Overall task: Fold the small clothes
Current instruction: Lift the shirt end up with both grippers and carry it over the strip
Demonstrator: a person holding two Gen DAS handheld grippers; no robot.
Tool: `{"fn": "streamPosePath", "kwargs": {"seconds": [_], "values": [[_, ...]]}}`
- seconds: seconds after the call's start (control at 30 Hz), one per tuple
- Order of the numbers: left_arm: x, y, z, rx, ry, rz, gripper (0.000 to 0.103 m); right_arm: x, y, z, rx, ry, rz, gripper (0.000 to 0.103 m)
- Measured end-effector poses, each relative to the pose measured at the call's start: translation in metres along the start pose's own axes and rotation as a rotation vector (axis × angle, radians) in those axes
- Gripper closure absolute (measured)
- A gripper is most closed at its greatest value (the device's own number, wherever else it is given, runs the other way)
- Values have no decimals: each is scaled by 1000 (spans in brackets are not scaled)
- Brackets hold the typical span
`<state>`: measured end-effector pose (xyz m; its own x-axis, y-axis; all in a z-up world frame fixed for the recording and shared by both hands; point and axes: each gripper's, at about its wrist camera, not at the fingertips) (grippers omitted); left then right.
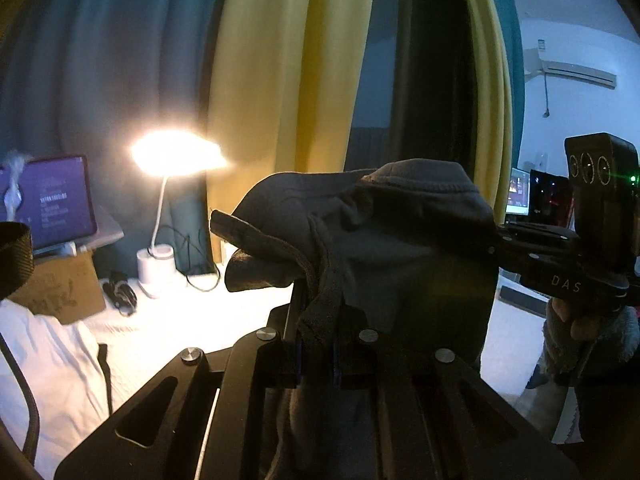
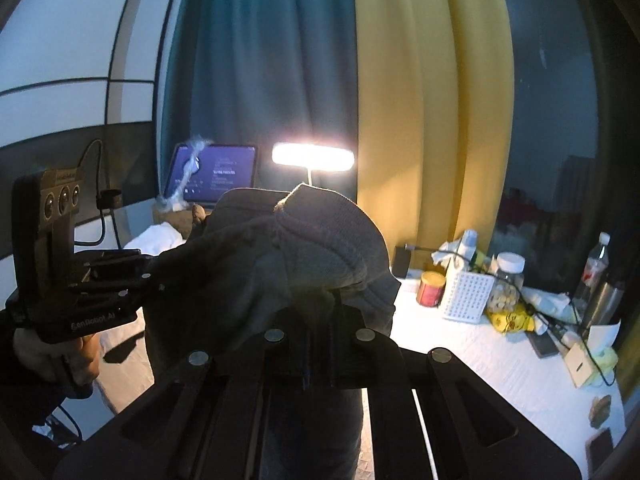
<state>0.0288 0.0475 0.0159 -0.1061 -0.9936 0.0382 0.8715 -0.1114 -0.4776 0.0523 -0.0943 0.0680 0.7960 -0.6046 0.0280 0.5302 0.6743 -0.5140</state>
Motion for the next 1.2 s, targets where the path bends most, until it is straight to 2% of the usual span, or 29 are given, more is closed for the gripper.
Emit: {"fn": "streamPosePath", "kwargs": {"seconds": [0.27,0.6,0.97,1.2], "values": [[3,-27,9,53,51,27,95,-22,-34,13,91,-43,-1,96],[-1,-64,6,117,48,72,95,-52,-53,32,168,-100,22,96],[-30,-110,-1,179,25,181,95,-99,-58,53,220,-177,95,96],[-54,-131,-16,170,-2,230,95,-131,-45,61,210,-227,158,96]]}}
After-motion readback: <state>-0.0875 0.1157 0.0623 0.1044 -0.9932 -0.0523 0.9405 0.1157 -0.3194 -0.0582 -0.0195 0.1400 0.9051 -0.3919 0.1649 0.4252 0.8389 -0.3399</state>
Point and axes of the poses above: each gripper's, at about its wrist camera, not at the fingertips, and y roughly the way its jaws point, x to its right, z to its top, and after that the axes turned 12 degrees about -x, right-handed
